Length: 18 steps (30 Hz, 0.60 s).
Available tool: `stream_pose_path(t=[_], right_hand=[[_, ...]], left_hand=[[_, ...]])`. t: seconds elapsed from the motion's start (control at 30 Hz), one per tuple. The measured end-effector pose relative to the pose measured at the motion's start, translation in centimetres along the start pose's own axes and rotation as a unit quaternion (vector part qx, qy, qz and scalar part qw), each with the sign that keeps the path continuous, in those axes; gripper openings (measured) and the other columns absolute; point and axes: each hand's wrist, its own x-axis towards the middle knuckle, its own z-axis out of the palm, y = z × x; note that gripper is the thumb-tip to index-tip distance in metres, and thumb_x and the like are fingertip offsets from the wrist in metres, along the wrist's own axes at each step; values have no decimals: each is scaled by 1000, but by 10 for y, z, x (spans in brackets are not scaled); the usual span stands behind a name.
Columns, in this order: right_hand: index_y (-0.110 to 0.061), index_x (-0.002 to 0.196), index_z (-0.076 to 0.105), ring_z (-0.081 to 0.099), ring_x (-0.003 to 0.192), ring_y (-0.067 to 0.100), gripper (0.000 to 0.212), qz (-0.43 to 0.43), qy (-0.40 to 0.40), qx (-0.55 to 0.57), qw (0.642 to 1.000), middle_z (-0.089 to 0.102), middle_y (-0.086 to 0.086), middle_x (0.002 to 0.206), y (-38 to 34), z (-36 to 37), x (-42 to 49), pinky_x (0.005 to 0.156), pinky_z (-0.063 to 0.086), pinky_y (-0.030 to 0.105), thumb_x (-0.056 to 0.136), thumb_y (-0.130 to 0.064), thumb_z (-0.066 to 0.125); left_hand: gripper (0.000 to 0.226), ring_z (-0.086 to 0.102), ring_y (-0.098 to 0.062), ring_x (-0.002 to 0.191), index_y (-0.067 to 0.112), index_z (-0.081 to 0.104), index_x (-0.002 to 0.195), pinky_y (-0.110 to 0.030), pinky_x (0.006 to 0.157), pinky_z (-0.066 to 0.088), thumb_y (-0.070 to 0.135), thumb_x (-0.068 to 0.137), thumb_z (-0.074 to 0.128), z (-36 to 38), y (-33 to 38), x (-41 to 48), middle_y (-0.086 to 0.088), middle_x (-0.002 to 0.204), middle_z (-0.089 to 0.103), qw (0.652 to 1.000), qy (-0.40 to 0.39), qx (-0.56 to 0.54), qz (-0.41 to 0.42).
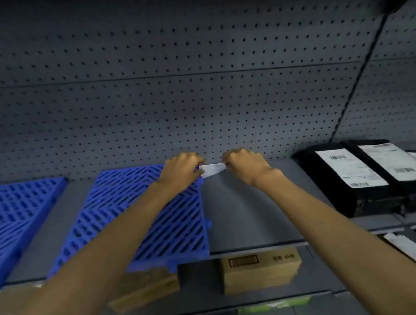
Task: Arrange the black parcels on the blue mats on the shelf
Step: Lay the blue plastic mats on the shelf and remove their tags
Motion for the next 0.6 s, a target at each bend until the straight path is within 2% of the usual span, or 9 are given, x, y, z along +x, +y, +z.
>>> stream_pose_path(t=[0.17,0.3,0.47,0.6], right_hand=[[-13,130,53,59,111,34,39,-19,-38,-39,998,60,14,121,12,21,38,83,48,43,92,-1,51],[-13,131,56,59,115,31,37,-40,-65,-58,995,60,13,125,16,44,51,89,48,41,95,-4,50],[-15,120,62,64,106,29,29,-51,-33,-75,995,65,11,115,20,58,56,80,49,38,94,-6,51],[-21,113,65,66,97,28,27,-59,-2,-69,996,67,8,106,28,60,54,68,38,34,93,-8,53]], left_hand=[[34,59,-28,112,21,62,127,-42,87,50,25,94,62,25,8,29,-8,122,64,998,-59,18,-26],[30,59,-30,110,8,64,119,-41,89,52,25,95,58,44,10,46,-17,120,61,996,-56,57,-33],[32,60,-29,106,9,65,116,-38,86,52,32,94,59,57,10,53,-18,121,59,995,-58,72,-33],[35,60,-24,109,19,69,120,-36,87,50,39,93,62,56,2,55,-11,118,65,998,-43,44,-25]])
